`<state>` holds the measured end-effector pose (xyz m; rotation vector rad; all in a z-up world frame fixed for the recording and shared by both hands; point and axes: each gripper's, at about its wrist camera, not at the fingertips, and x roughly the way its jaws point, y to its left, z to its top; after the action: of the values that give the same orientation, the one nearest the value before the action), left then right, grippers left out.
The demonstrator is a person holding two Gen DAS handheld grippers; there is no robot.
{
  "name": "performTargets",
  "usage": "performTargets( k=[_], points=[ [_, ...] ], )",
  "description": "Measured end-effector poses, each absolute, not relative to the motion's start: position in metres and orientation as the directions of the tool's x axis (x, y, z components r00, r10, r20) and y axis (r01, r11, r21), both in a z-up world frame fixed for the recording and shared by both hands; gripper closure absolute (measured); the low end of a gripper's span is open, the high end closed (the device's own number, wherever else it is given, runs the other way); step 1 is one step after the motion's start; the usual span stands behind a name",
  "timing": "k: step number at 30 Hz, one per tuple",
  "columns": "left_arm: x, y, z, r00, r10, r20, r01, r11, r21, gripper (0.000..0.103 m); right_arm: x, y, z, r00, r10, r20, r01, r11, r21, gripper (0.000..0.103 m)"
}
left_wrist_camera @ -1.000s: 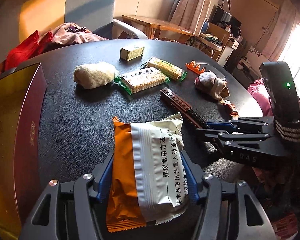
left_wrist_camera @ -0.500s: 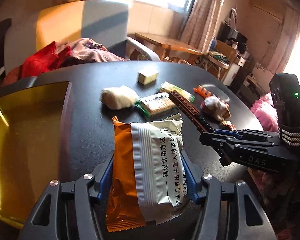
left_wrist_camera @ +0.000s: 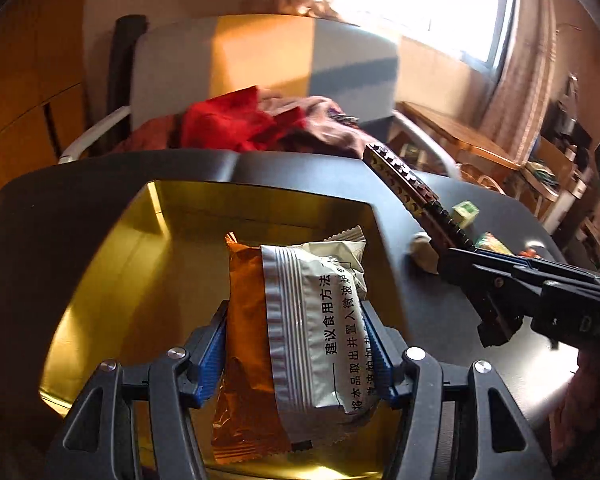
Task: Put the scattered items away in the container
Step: 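Lower the biscuit packet and brick strip into the gold tray and release both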
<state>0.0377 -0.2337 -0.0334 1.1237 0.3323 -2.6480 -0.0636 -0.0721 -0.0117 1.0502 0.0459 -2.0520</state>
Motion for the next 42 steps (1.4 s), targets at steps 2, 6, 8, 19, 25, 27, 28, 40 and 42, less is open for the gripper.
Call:
performTargets(
  k=[2,6,8,19,25,27,28,40,42],
  points=[
    [0.039,-0.25,-0.04,-0.654,-0.154,-0.74,0.343,-0.933,-0.109,0.042,-0.062,-0.097,-0.018,-0.304,-0.636,-0.71,0.692,-0.659,0.295,0.079],
    [0.04,-0.267,-0.054,-0.621,-0.182,-0.762,0.392,-0.915,-0.1,0.042,-0.058,-0.13,-0.037,-0.285,-0.593,-0.753,0.703,-0.664,0.257,0.079],
    [0.039,-0.272,-0.061,-0.604,-0.195,-0.773,0.413,-0.906,-0.095,0.042,-0.056,-0.14,-0.047,-0.288,-0.566,-0.772,0.703,-0.672,0.231,0.079],
    [0.04,-0.29,-0.085,-0.545,-0.255,-0.799,0.499,-0.864,-0.064,0.041,-0.053,-0.155,-0.08,-0.312,-0.467,-0.827,0.696,-0.706,0.135,0.078],
    [0.042,-0.292,-0.084,-0.539,-0.28,-0.795,0.519,-0.853,-0.052,0.04,-0.053,-0.151,-0.089,-0.316,-0.448,-0.836,0.675,-0.726,0.133,0.078],
    [0.043,-0.292,-0.082,-0.538,-0.284,-0.793,0.524,-0.85,-0.051,0.04,-0.053,-0.148,-0.087,-0.311,-0.456,-0.834,0.673,-0.725,0.145,0.076],
    [0.044,-0.292,-0.082,-0.538,-0.287,-0.793,0.526,-0.849,-0.05,0.04,-0.053,-0.147,-0.086,-0.309,-0.462,-0.831,0.67,-0.726,0.155,0.076],
    [0.056,-0.293,-0.073,-0.543,-0.313,-0.779,0.544,-0.838,-0.043,0.037,-0.039,-0.143,-0.07,-0.339,-0.482,-0.807,0.68,-0.719,0.144,0.076],
    [0.059,-0.294,-0.071,-0.549,-0.313,-0.775,0.547,-0.835,-0.05,0.035,-0.037,-0.142,-0.067,-0.349,-0.481,-0.804,0.678,-0.722,0.137,0.074]
  ],
)
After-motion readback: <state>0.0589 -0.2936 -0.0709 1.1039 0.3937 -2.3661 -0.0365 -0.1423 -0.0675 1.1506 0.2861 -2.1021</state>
